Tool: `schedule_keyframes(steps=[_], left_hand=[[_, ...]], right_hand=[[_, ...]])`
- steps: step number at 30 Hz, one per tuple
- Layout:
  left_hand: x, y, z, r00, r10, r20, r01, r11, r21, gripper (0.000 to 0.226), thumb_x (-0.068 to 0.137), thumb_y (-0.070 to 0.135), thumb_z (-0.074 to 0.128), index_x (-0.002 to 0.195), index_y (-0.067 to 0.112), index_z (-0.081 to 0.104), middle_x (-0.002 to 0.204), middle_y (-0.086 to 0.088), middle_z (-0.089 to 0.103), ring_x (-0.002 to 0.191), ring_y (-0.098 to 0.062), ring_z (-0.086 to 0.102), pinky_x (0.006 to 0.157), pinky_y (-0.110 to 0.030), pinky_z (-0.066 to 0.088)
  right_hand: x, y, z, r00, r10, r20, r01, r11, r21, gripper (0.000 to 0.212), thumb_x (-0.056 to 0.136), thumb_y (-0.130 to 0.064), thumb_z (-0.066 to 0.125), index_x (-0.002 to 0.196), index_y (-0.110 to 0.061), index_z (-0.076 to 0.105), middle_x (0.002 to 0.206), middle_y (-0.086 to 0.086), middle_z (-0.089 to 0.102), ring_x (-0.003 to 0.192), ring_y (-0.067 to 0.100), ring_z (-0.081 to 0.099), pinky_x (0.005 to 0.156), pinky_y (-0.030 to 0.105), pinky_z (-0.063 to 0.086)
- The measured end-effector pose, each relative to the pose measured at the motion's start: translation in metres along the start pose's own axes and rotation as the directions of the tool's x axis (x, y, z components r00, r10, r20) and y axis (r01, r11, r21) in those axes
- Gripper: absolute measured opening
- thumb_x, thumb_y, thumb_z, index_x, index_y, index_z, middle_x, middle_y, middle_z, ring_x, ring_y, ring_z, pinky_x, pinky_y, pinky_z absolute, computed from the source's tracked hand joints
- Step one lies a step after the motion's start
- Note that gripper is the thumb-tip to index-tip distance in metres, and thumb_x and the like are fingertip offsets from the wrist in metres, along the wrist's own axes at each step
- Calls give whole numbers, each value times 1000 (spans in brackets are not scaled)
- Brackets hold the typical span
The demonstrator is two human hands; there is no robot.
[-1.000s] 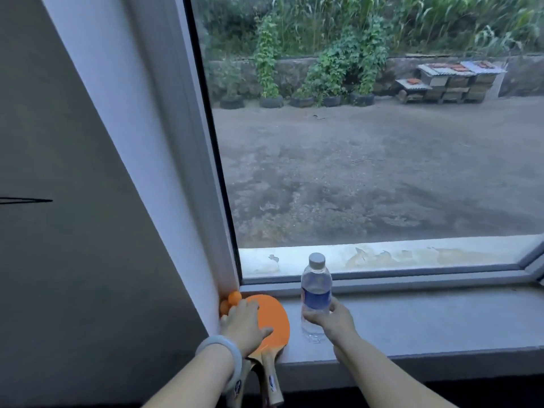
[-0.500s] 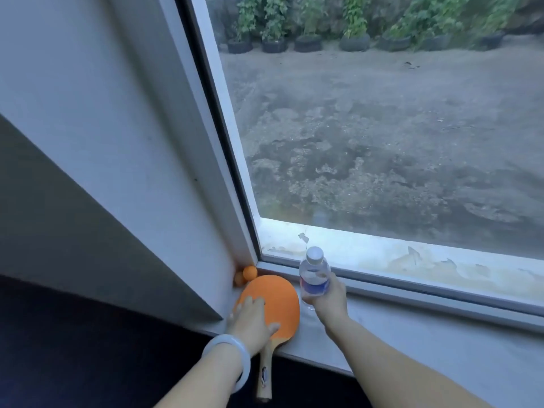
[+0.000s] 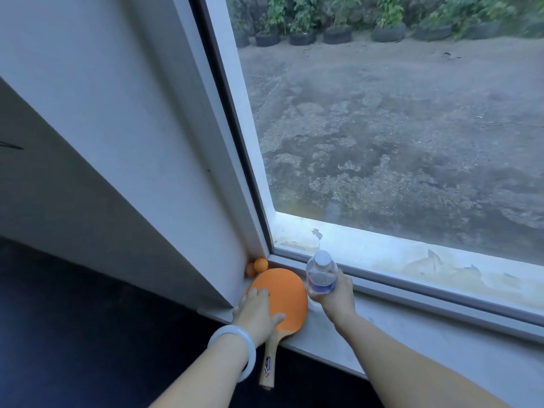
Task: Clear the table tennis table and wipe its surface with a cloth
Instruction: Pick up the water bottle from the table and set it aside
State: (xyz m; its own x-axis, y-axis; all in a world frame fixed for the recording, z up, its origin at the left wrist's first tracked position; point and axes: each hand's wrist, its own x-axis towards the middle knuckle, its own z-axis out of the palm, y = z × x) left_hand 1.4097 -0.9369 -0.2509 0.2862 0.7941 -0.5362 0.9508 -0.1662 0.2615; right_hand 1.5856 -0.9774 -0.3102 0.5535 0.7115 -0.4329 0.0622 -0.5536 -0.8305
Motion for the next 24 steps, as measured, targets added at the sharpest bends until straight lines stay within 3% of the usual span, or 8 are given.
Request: schedule_keyframes(steps=[8, 11, 13, 17, 19, 21, 23, 24], left_hand=[[-5, 8, -4, 998, 36, -51, -34, 998, 45, 61, 93, 48, 56, 142, 18, 37, 143, -3, 38, 134, -24, 36, 108, -40, 33], [-9, 7, -4, 998, 29, -52, -27, 999, 34, 60, 93, 47, 56, 142, 18, 36, 143, -3, 38, 134, -24, 36, 109, -40, 33], [-11, 4, -3, 998, 16, -58, -15, 1000, 16, 58, 93, 47, 56, 140, 18, 38, 142, -2, 39, 133, -24, 36, 108, -40, 32], [-15, -3, -3, 997, -35, -62, 33, 999, -32, 58, 93, 48, 56, 140, 19, 38, 141, -2, 39, 133, -24, 36, 108, -40, 31], [-22, -11, -5, 995, -70, -73, 65, 995, -69, 59, 93, 47, 56, 142, 19, 37, 142, -2, 38, 133, -24, 36, 109, -41, 31], [-30, -22, -9, 990, -99, -99, 87, 989, -116, 56, 93, 46, 56, 139, 19, 38, 140, -3, 38, 131, -24, 36, 108, -40, 32], [-44, -37, -16, 982, -135, -134, 114, 981, -155, 50, 93, 45, 55, 134, 20, 42, 136, -3, 39, 129, -24, 38, 107, -40, 32], [-53, -46, -20, 975, -159, -156, 131, 976, -172, 48, 93, 45, 55, 132, 20, 44, 134, -3, 40, 128, -25, 38, 107, -40, 32]], right_hand=[[-8, -4, -10, 999, -17, 30, 19, 998, -65, 41, 69, -9, 77, 107, -11, 60, 113, 15, 58, 92, 25, 61, 70, 27, 47], [-12, 1, -12, 997, 83, -5, -83, 996, -30, 53, 74, -4, 77, 121, -9, 54, 124, 12, 52, 99, 25, 57, 76, 30, 45], [-18, 7, -11, 983, 172, -62, -174, 985, -21, 49, 80, -4, 73, 123, -6, 50, 125, 11, 49, 98, 25, 52, 76, 32, 43], [-32, 10, -4, 957, 281, -74, -284, 958, -48, 24, 86, 3, 55, 110, -2, 53, 99, 9, 51, 79, 25, 46, 57, 26, 35], [-43, 2, 7, 969, 245, -7, -244, 961, -131, 14, 85, 4, 45, 86, -9, 51, 79, 4, 46, 66, 20, 40, 50, 24, 28], [-56, -14, 21, 985, 142, 99, -115, 965, -235, 20, 84, 2, 43, 76, -15, 46, 79, 5, 48, 64, 18, 41, 53, 26, 35], [-69, -35, 38, 969, 17, 245, 65, 945, -321, 20, 87, 2, 44, 80, -15, 50, 99, 11, 59, 84, 25, 53, 77, 36, 50], [-75, -46, 47, 952, -45, 303, 156, 922, -354, 19, 87, 0, 46, 79, -16, 50, 105, 11, 62, 93, 26, 55, 88, 38, 48]])
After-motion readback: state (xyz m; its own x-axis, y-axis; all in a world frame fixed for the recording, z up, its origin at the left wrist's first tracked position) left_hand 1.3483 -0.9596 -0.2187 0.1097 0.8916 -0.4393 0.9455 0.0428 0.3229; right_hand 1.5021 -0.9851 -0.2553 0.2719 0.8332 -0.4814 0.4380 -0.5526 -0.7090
